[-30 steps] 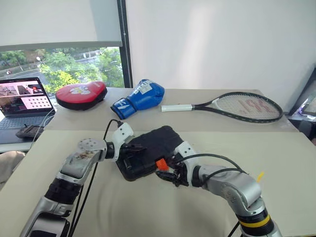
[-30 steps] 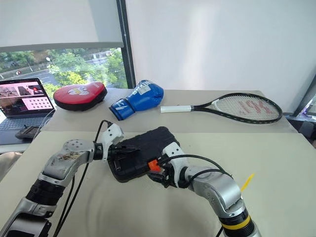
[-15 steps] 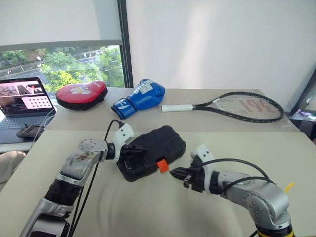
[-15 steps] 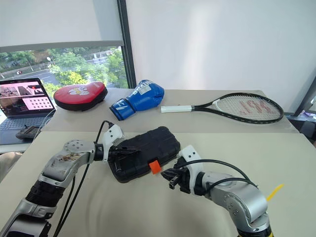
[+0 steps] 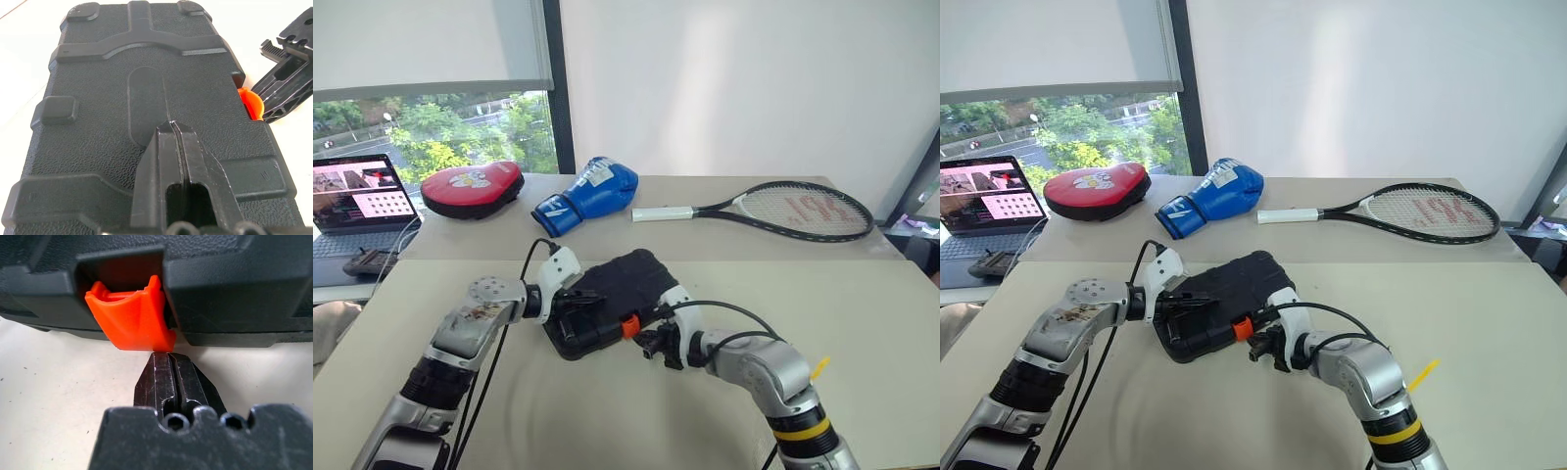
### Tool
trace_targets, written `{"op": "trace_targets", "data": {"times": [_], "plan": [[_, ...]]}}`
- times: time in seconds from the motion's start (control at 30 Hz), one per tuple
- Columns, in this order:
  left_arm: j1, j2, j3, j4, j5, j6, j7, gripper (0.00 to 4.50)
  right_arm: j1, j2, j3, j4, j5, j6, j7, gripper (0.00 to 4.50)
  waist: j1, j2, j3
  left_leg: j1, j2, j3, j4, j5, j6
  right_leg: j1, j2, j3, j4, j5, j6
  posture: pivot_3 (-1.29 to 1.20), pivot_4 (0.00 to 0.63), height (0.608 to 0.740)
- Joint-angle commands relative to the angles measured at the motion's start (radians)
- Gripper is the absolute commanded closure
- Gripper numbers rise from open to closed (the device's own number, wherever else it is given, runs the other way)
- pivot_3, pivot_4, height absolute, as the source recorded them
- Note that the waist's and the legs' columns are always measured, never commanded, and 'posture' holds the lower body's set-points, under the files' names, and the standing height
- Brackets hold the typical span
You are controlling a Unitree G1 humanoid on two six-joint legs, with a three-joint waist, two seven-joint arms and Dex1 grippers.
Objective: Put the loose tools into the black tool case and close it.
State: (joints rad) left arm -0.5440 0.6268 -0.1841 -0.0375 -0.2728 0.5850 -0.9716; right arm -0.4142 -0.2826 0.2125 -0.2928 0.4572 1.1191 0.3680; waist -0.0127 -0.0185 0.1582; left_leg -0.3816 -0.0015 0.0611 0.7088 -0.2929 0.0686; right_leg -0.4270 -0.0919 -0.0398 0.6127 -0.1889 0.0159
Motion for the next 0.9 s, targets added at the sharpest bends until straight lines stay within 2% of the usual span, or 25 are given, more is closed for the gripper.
{"op": "trace_targets", "data": {"times": [0.03, 0.17, 0.27, 0.37, 0.47, 0.5, 0.53, 0.67, 0.83, 0.87, 0.9], "plan": [[0.057, 0.013, -0.061, 0.024, 0.039, 0.046, -0.001, 4.50, -0.019, 0.024, -0.011, -0.012, -0.010, -0.065, 0.006, 4.48, -0.002, 0.000, 0.000, 0.000, 0.000, 0.000, 0.000, 0.000, 0.000, 0.000, 0.000, 0.000, 0.000, 0.000, 0.000, 0.00, 0.150, 0.740], [0.073, 0.011, -0.057, 0.015, 0.037, 0.032, 0.003, 4.50, 0.005, 0.010, 0.014, -0.016, -0.034, -0.082, 0.015, 4.48, -0.003, 0.000, 0.000, 0.000, 0.000, 0.000, 0.000, 0.000, 0.000, 0.000, 0.000, 0.000, 0.000, 0.000, 0.000, 0.00, 0.150, 0.740], [0.096, -0.013, 0.009, -0.014, -0.018, 0.030, 0.019, 4.50, 0.073, -0.033, -0.003, -0.112, -0.029, -0.128, 0.045, 4.48, -0.002, 0.001, 0.000, 0.000, 0.000, 0.000, -0.001, 0.000, 0.000, 0.000, 0.000, 0.000, 0.000, 0.000, 0.000, 0.00, 0.150, 0.740], [0.137, -0.058, 0.116, -0.061, -0.125, 0.015, 0.012, 4.50, 0.159, -0.081, -0.049, -0.254, -0.015, -0.188, 0.074, 4.48, -0.001, 0.002, -0.001, 0.000, 0.000, 0.000, -0.006, 0.000, 0.000, -0.002, -0.002, 0.001, -0.001, 0.000, 0.000, 0.00, 0.150, 0.740], [0.163, -0.059, 0.198, -0.109, -0.170, 0.040, 0.047, 4.50, 0.223, -0.081, -0.172, -0.359, 0.047, -0.213, 0.069, 4.48, 0.000, 0.001, -0.001, -0.007, -0.001, 0.000, -0.007, 0.001, -0.002, -0.009, -0.002, 0.001, -0.001, -0.001, 0.001, 0.00, 0.150, 0.740], [0.177, -0.054, 0.230, -0.134, -0.201, 0.055, 0.049, 3.97, 0.247, -0.095, -0.207, -0.400, 0.071, -0.213, 0.080, 3.91, 0.000, 0.001, -0.001, -0.008, -0.001, 0.001, -0.007, 0.002, -0.003, -0.011, -0.001, 0.001, -0.001, -0.001, 0.001, 0.00, 0.150, 0.740], [0.191, -0.051, 0.258, -0.158, -0.230, 0.065, 0.051, 3.84, 0.272, -0.117, -0.227, -0.432, 0.080, -0.213, 0.092, 3.78, 0.000, 0.002, -0.001, -0.009, 0.000, 0.000, -0.007, 0.002, -0.004, -0.011, -0.001, 0.001, -0.001, -0.001, 0.001, 0.00, 0.150, 0.740], [0.294, 0.004, 0.380, -0.284, -0.354, 0.135, 0.037, 2.32, 0.413, -0.211, -0.340, -0.538, 0.120, -0.237, 0.145, 2.34, 0.002, -0.001, 0.001, -0.009, 0.000, 0.000, -0.009, 0.001, -0.003, -0.011, -0.001, 0.000, -0.001, -0.001, 0.000, 0.00, 0.150, 0.740], [0.458, 0.088, 0.532, -0.395, -0.467, 0.198, 0.025, 0.48, 0.653, -0.325, -0.566, -0.621, 0.176, -0.291, 0.265, 0.65, 0.008, -0.001, 0.002, -0.009, 0.000, 0.000, -0.009, 0.001, -0.003, -0.011, -0.001, 0.001, -0.002, -0.002, 0.000, 0.00, 0.150, 0.740], [0.514, 0.106, 0.569, -0.409, -0.470, 0.192, 0.014, 0.14, 0.713, -0.347, -0.622, -0.633, 0.183, -0.309, 0.302, 0.29, 0.011, -0.001, 0.002, -0.008, 0.000, 0.000, -0.009, 0.001, -0.003, -0.010, -0.001, 0.001, -0.002, -0.002, 0.001, 0.00, 0.150, 0.740], [0.558, 0.120, 0.596, -0.419, -0.475, 0.189, 0.006, 0.00, 0.754, -0.362, -0.664, -0.639, 0.192, -0.322, 0.325, 0.06, 0.014, -0.001, 0.002, -0.008, 0.000, 0.000, -0.009, 0.001, -0.002, -0.010, -0.001, 0.001, -0.002, -0.002, 0.001, 0.00, 0.150, 0.740]]}}
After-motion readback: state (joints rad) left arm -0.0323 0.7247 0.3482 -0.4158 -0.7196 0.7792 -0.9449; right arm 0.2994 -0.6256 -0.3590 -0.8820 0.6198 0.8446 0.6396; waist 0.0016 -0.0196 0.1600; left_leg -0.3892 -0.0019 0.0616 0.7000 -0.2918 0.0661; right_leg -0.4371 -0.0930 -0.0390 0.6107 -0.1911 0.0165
